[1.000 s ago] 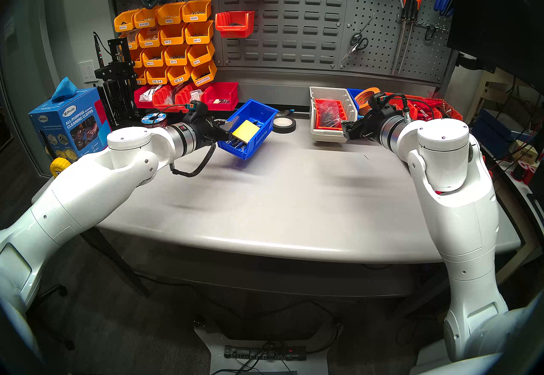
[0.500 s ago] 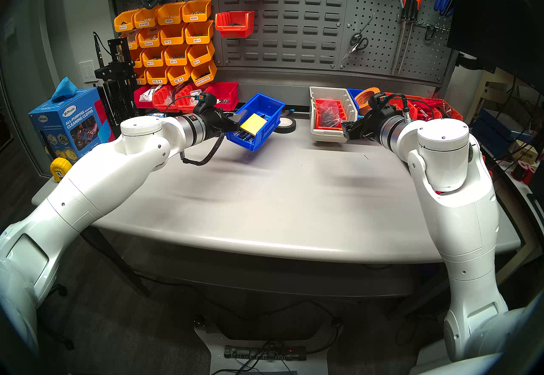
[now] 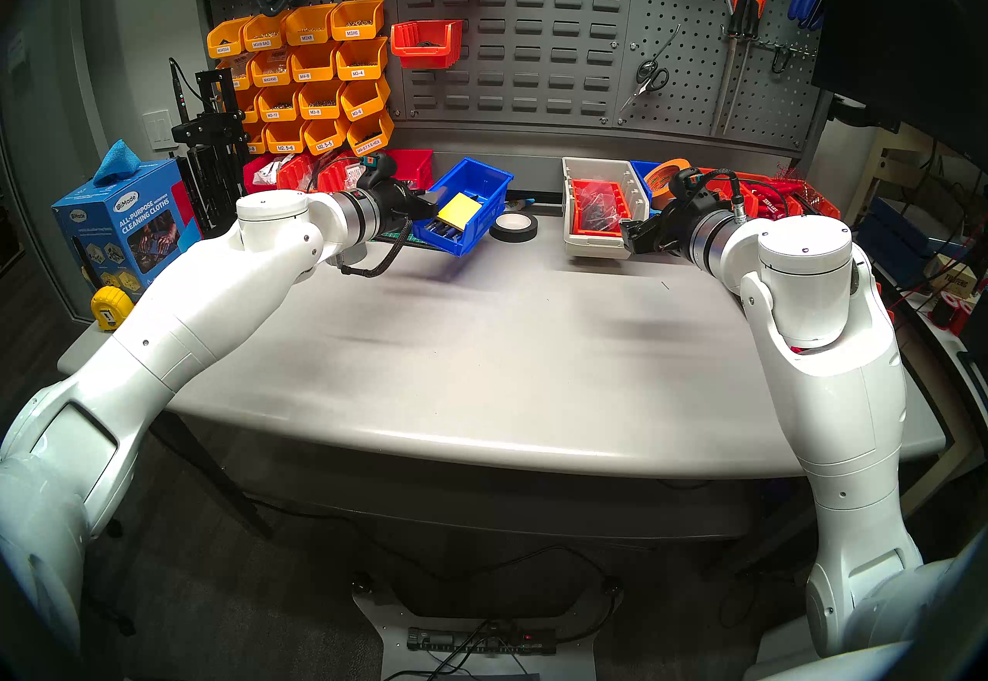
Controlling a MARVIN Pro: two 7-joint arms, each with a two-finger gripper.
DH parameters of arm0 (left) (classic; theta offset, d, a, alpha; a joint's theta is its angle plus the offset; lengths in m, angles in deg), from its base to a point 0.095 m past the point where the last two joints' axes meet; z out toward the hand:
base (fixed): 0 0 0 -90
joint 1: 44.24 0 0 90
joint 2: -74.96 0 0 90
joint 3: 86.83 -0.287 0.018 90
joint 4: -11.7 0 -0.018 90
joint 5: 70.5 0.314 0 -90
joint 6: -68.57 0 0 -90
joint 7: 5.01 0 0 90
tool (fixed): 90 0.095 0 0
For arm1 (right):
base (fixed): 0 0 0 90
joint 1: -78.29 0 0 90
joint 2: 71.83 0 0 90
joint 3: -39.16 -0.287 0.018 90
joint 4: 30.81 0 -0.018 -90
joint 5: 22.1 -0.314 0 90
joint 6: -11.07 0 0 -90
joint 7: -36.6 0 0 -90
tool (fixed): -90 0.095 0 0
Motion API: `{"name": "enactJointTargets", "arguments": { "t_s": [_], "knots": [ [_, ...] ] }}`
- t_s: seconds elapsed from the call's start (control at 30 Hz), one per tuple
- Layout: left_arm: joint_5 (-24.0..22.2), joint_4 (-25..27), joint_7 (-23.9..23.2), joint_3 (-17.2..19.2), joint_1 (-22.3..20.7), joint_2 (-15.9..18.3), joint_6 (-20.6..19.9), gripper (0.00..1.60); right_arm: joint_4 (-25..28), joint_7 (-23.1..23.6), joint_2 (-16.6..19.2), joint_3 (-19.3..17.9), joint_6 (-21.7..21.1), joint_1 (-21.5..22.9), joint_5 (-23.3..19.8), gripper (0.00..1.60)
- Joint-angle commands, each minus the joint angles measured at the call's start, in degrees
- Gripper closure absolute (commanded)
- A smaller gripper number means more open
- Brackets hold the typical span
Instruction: Hang all the unorganized tool boxes onto the wall
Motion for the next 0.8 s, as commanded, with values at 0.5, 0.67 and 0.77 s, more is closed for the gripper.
{"name": "enactJointTargets", "arguments": {
  "t_s": [0.5, 0.67, 0.77],
  "knots": [
    [0.4, -14.4, -1.0, 1.8, -11.5, -11.2, 0.4, 1.6, 0.5, 0.1, -0.1, -0.1, 0.2, 0.7, -0.1, 0.0],
    [0.5, -16.9, -1.5, 1.7, -12.8, -12.8, 0.6, 1.6, 0.5, 0.1, -0.1, -0.1, 0.2, 0.7, -0.1, 0.0],
    [0.6, -18.3, -1.8, 1.6, -13.5, -13.5, 0.7, 1.6, 0.5, 0.1, -0.1, -0.1, 0.2, 0.7, -0.1, 0.0]
  ]
}}
